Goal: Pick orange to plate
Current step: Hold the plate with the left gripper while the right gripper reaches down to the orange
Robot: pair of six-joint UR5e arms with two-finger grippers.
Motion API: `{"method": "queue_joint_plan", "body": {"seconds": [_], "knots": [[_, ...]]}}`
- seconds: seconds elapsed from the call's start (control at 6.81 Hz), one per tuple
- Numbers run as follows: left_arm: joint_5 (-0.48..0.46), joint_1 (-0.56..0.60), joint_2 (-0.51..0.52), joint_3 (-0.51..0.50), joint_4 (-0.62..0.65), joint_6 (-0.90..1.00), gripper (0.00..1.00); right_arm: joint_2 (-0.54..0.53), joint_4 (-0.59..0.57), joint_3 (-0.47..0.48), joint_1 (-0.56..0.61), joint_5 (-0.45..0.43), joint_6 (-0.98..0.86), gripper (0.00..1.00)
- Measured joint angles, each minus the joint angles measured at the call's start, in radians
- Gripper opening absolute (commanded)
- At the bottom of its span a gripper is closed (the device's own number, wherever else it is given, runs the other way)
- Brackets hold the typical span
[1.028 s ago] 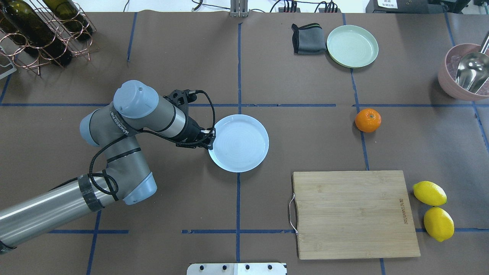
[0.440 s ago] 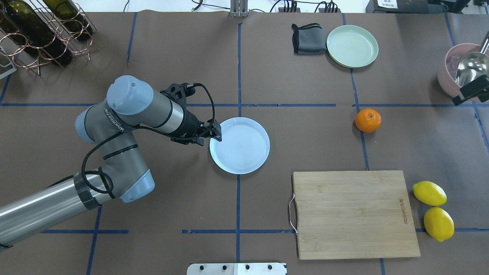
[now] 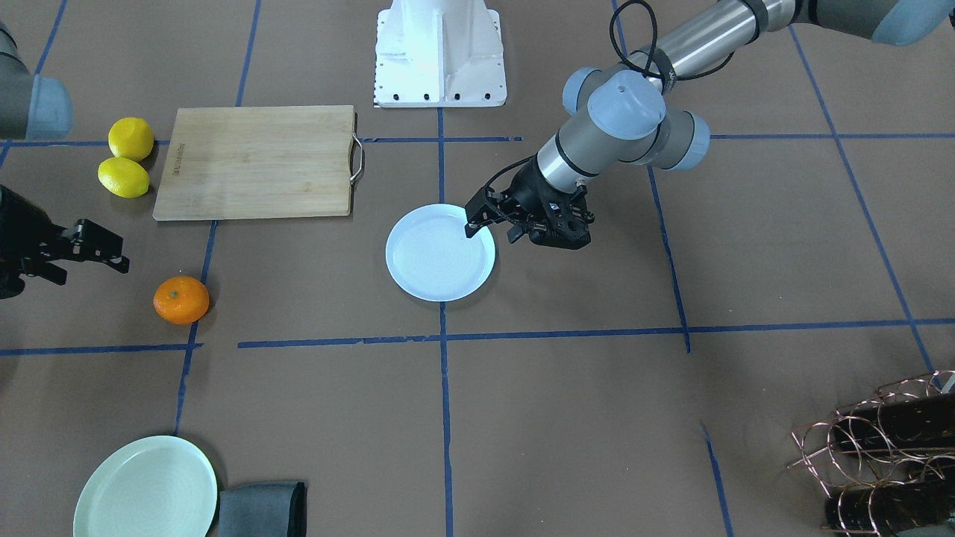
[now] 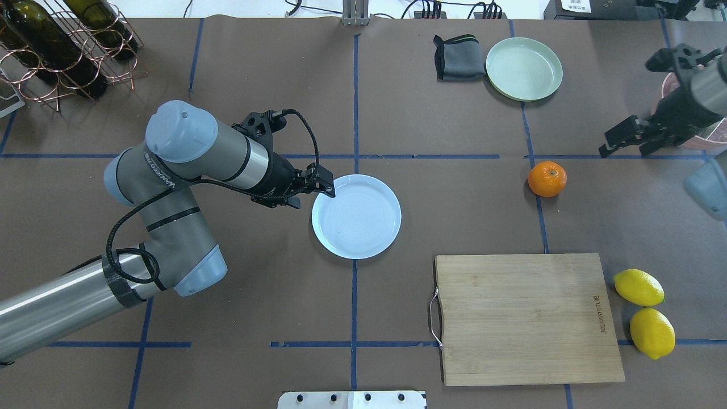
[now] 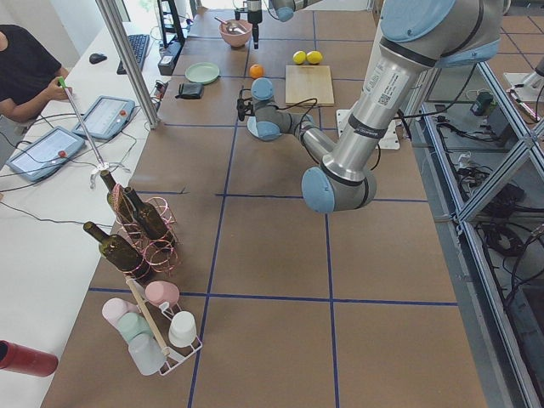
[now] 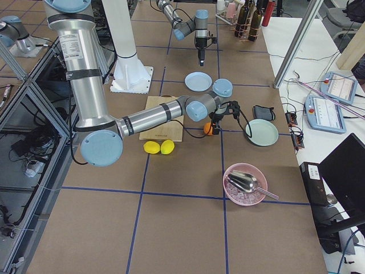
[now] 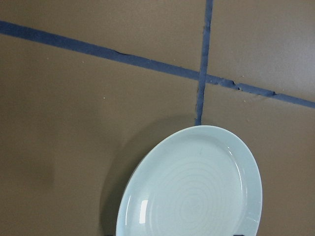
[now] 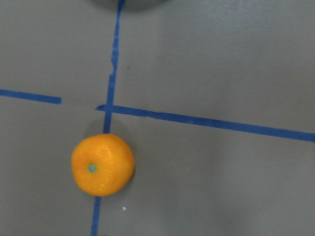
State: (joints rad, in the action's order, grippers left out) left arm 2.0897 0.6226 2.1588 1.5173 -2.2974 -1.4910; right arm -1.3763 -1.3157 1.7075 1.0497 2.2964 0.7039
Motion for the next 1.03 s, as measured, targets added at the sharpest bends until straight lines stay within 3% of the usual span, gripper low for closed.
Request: {"method": "queue_joint_plan", "body": {"seconds": [0.44, 1.03], "knots": [[-0.011, 0.000, -0.002, 0.004, -0.002, -0.004, 0.86, 0.013, 0.168, -0.028, -0.139, -0.198, 0.288, 1.00], [-0.026, -0.002, -0.009, 0.004, -0.002, -0.004, 0.87, 0.010, 0.223, -0.080, -0.182, -0.243, 0.332, 1.00]]}}
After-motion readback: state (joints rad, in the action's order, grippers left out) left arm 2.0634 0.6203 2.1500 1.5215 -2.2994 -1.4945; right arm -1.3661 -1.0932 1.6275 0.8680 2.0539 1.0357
